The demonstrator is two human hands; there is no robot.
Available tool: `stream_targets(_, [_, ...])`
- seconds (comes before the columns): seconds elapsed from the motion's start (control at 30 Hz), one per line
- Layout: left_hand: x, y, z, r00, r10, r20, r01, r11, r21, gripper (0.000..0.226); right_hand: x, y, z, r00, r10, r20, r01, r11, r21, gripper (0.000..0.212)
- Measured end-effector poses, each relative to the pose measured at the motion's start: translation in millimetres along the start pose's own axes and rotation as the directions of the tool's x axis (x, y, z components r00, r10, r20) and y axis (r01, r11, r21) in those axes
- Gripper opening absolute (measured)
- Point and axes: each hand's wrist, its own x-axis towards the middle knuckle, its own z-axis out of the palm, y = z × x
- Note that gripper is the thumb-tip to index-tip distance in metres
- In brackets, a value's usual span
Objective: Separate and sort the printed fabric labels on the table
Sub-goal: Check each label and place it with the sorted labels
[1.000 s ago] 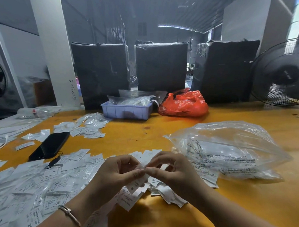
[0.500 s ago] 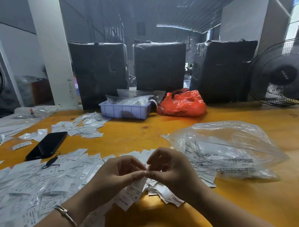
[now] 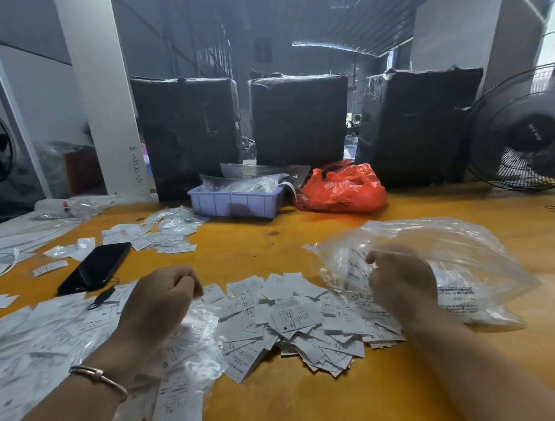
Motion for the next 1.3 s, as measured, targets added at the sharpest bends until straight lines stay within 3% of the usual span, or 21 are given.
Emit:
stream_targets(0.13, [5,-12,-3,0.996,-0.080,-0.041,0.090,0.932,0.352,0.030,5,15,1,0.987,0.079,0.140,-0.035,0.956,-0.292,0.028])
stream_targets(0.23, [4,-14,0,0.993,-0.121,-0.007,0.113,0.906,0.407,0.028,7,15,4,0.955,0.158,0.250,-0.049,0.919,-0.390,0.021])
stream_targets(0.3, [3,-12,3,0.994,-0.110,0.007,0.098,0.912,0.399,0.028,7,14,6,0.957,0.168,0.234,-0.062,0.913,-0.402,0.016])
stream_targets(0.37, [2,-11,7,0.996,-0.084,0.018,0.071,0.924,0.376,0.029,8,16,7,0.968,0.163,0.188,-0.077,0.915,-0.397,0.025])
stream_targets(0.47, [0,-9,13,0.996,-0.051,0.075,0.025,0.952,0.306,0.029,13,25,11,0.984,0.122,0.126,-0.070,0.930,-0.360,0.010])
stream_targets(0.53, [-2,-6,14,0.994,-0.026,0.107,0.005,0.981,0.194,0.031,13,29,13,0.987,0.127,0.098,-0.088,0.941,-0.326,0.014])
stream_targets(0.63, [-5,0,14,0.991,0.023,0.129,-0.034,0.996,0.077,0.033,16,30,13,0.988,0.151,-0.008,-0.151,0.982,-0.113,0.018])
stream_targets(0.77, [-8,5,13,0.992,0.093,0.082,-0.096,0.995,0.030,0.027,18,26,11,0.976,0.069,-0.204,-0.097,0.987,-0.130,0.016])
stream_targets(0.87, [-8,4,16,0.990,0.121,0.068,-0.122,0.993,0.009,0.027,13,18,7,0.946,0.149,-0.289,-0.096,0.977,0.190,0.010])
stream_targets(0.93, [-8,2,19,0.985,0.152,0.083,-0.154,0.988,0.015,0.030,6,6,4,0.966,0.193,-0.170,-0.083,0.860,0.504,0.016])
stream_targets(1.03, [-9,1,24,0.959,0.247,0.138,-0.251,0.968,0.008,0.022,-10,-20,-3,0.989,0.047,0.142,-0.141,0.620,0.772,0.008])
stream_targets(1.13, [-11,6,26,0.935,0.275,0.223,-0.255,0.960,-0.116,0.015,-22,-40,-3,0.903,-0.174,0.392,-0.288,0.432,0.855,0.003])
stream_targets(1.2, [-13,11,25,0.921,0.249,0.300,-0.183,0.955,-0.233,0.032,-29,-48,0,0.808,-0.273,0.523,-0.438,0.316,0.841,0.006])
stream_targets(1.3, [-17,19,26,0.892,0.208,0.401,-0.046,0.925,-0.378,0.048,-37,-55,4,0.742,-0.348,0.573,-0.528,0.223,0.820,0.017])
